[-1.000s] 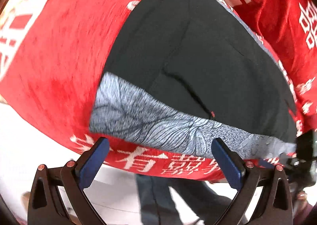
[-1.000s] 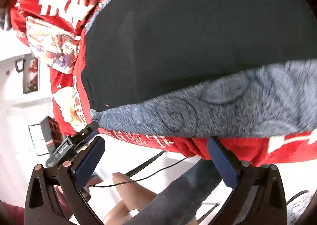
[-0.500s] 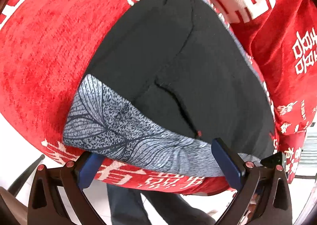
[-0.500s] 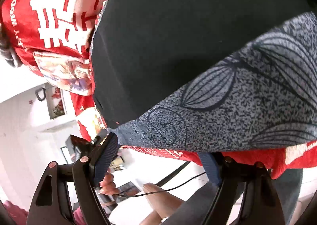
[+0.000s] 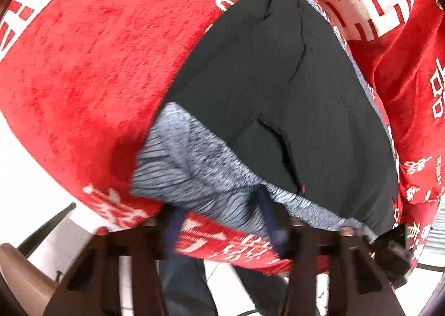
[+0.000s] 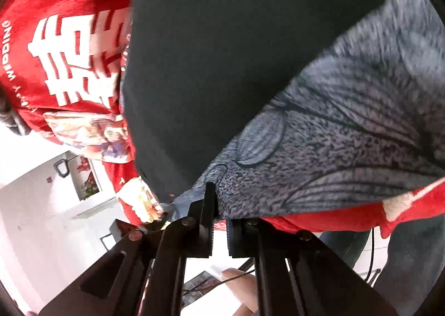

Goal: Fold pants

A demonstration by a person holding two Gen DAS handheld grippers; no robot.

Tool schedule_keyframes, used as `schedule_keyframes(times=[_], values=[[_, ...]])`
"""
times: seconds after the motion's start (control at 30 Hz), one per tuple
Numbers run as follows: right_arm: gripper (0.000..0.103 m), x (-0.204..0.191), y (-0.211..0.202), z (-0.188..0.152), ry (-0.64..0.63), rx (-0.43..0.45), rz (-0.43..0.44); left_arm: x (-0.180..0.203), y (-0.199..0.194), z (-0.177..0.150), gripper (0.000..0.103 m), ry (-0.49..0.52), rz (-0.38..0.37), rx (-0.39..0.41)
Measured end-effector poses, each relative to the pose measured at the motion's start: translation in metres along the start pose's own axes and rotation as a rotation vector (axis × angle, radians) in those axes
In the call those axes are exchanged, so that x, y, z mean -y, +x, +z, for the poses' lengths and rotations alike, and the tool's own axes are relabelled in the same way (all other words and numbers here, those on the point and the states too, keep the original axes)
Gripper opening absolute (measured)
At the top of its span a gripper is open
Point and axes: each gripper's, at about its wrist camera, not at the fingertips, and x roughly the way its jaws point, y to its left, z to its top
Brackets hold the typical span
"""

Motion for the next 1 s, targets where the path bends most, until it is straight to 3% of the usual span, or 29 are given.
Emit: schedule_keyframes(times=[0.03, 0.27, 0.37, 0.47, 0.67, 0.8, 0.9, 1.0], values=[[0.007, -0.008, -0.003, 0.001, -0.031, -0.003, -0.004, -0.001, -0.002, 0.000, 0.032, -0.006, -0.001, -0.006], [0.007, -0.070, -0.021, 0.026, -0.214, -0.065, -0.024, 0.044, -0.049, 0.017, 0.032, 0.035, -0.004, 0.095], [0.007, -0.103, -0.030, 0.046, -0.288, -0.087, -0.028, 0.068, -0.071, 0.038, 0.032, 0.028, -0.032, 0.169], [0.007, -0.141, -0.036, 0.075, -0.363, -0.088, -0.010, 0.104, -0.081, 0.076, 0.032, 0.087, -0.032, 0.241], [0.007, -0.195, -0.024, 0.163, -0.455, -0.054, -0.049, 0.158, -0.054, 0.160, 0.032, 0.205, 0.062, 0.341], [0.007, -0.202, 0.011, 0.214, -0.499, -0.058, -0.157, 0.167, -0.019, 0.197, 0.033, 0.208, 0.234, 0.391], [0.011, -0.195, 0.032, 0.232, -0.498, -0.071, -0.195, 0.162, -0.010, 0.211, 0.056, 0.155, 0.284, 0.393], [0.015, -0.188, 0.051, 0.243, -0.478, -0.069, -0.232, 0.159, -0.025, 0.210, 0.074, 0.131, 0.288, 0.431]])
